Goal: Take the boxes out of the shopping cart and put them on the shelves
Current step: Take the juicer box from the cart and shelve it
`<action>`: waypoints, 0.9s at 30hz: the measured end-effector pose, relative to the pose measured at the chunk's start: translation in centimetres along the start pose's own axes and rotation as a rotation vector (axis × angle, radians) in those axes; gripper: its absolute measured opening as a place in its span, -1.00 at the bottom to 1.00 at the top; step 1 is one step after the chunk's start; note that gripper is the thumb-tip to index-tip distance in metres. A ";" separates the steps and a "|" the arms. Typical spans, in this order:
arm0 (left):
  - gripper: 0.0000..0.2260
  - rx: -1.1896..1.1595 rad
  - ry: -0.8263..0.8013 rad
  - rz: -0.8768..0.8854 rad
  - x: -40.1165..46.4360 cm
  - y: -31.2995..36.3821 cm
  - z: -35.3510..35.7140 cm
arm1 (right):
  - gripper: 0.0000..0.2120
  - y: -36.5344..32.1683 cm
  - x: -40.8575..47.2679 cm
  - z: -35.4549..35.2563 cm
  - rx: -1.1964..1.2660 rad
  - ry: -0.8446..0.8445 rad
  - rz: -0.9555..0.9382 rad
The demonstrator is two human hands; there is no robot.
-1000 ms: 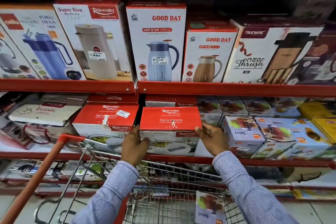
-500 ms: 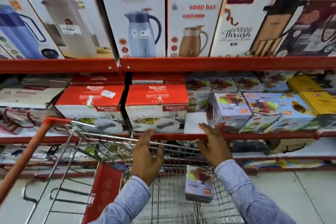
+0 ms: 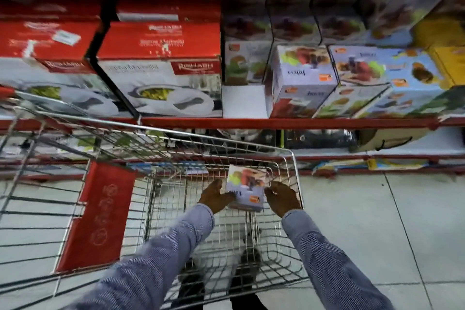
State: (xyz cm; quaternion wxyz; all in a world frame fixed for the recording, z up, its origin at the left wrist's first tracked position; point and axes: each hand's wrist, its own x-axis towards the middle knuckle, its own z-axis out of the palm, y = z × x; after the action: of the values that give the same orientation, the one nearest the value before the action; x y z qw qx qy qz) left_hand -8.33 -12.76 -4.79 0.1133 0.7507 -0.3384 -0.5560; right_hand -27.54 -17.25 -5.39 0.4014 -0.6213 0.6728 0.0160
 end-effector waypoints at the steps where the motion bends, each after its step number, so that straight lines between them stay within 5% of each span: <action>1: -0.59 -0.036 -0.029 -0.019 0.5 0.0 0.3 | -0.73 0.3 0.3 0.5 0.031 -0.035 0.006; 4: -0.90 -0.136 -0.047 -0.039 0.8 0.0 0.8 | -0.71 0.6 0.5 1.1 0.121 -0.099 0.027; 11: -0.77 -0.433 0.089 -0.083 -3.3 1.2 -0.6 | -0.73 -0.2 -2.0 -1.3 0.546 -0.028 0.036; 16: -0.90 -0.456 0.227 0.103 -9.0 3.7 -3.4 | -0.73 -4.0 -5.3 -6.2 0.538 0.163 -0.218; 27: -0.66 -0.361 0.425 0.474 -17.0 10.7 -10.3 | -0.84 -11.5 -9.0 -15.2 0.681 0.279 -0.458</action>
State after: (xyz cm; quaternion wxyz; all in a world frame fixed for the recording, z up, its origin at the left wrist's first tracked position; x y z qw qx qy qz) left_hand -5.65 -12.07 17.58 0.4377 0.7180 -0.3681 -0.3967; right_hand -26.53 -20.34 15.45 0.4820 -0.5829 0.5321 -0.3806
